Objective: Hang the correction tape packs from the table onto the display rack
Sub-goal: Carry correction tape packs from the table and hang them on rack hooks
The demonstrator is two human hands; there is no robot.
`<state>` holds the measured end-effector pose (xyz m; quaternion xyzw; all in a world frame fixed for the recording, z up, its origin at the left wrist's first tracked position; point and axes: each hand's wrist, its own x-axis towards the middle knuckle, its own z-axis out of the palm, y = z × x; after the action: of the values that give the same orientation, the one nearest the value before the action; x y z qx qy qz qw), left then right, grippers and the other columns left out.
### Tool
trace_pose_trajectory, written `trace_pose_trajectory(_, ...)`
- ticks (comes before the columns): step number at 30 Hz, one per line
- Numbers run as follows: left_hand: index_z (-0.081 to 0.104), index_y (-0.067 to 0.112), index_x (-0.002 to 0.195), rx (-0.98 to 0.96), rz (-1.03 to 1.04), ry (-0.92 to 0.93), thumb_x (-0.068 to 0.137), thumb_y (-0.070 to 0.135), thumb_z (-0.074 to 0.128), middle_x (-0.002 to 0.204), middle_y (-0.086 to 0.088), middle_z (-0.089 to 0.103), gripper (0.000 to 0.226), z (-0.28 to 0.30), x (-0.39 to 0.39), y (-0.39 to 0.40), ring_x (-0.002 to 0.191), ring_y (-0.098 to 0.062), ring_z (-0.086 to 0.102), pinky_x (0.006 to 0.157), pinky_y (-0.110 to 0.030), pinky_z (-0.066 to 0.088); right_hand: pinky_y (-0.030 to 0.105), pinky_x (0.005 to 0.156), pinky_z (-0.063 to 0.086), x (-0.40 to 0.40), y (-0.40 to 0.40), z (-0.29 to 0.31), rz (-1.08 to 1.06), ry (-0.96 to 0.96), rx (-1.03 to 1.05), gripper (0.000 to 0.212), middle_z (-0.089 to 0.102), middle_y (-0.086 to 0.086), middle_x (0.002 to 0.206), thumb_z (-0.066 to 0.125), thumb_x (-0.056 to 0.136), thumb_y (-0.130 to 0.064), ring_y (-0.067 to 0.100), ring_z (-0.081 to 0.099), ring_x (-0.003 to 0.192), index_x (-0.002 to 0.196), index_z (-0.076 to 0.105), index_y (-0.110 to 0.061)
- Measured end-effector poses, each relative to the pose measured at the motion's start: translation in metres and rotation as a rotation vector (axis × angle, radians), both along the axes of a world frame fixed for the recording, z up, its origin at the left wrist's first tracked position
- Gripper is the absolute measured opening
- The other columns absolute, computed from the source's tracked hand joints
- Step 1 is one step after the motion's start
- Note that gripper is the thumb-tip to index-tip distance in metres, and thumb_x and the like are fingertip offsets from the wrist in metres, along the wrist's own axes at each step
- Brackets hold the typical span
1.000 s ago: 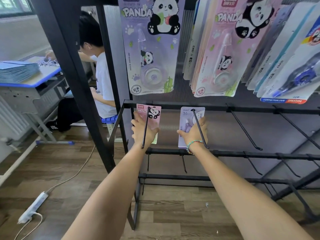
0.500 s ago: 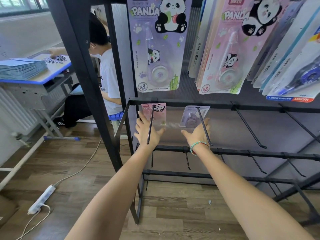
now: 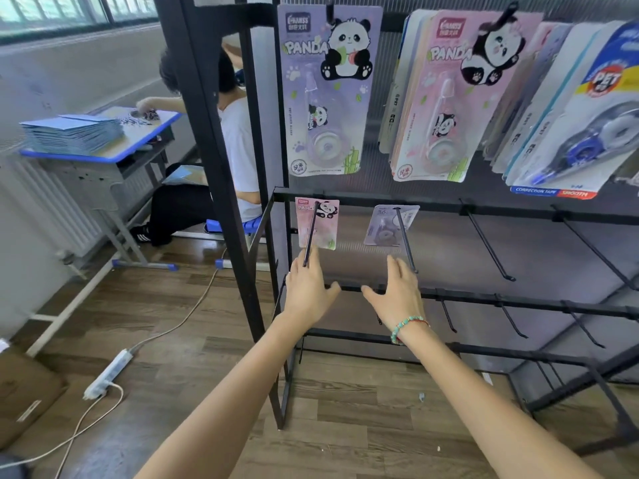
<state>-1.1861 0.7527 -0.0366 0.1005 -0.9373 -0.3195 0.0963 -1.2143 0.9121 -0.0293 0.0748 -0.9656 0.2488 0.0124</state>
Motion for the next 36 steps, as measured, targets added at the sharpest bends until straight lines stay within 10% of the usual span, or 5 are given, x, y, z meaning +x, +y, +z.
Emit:
trace_pose_trajectory(19, 0.021, 0.012, 0.152, -0.056, 0.100, 0.066, 0.094, 0.026, 0.056, 0.156, -0.008, 0.025, 0.069, 0.016, 0.144, -0.008, 0.146, -0.021, 0.017, 0.120, -0.039, 0.018, 0.031, 0.117, 0.020, 0.105, -0.012, 0.027, 0.304, 0.059, -0.094, 0.068, 0.024, 0.000, 0.155, 0.057, 0.093, -0.033, 0.016, 0.019, 0.142, 0.150, 0.024, -0.017)
trace_pose_trajectory(36, 0.027, 0.007, 0.150, -0.146, 0.551, 0.029, 0.094, 0.025, 0.056, 0.151, -0.009, 0.033, 0.066, 0.037, 0.425, -0.182, 0.141, -0.023, 0.028, 0.113, -0.032, 0.022, 0.027, 0.116, 0.016, 0.307, -0.204, 0.050, 0.731, 0.038, -0.113, 0.065, 0.028, 0.000, 0.154, 0.056, 0.093, -0.033, 0.016, 0.021, 0.142, 0.149, 0.028, -0.018)
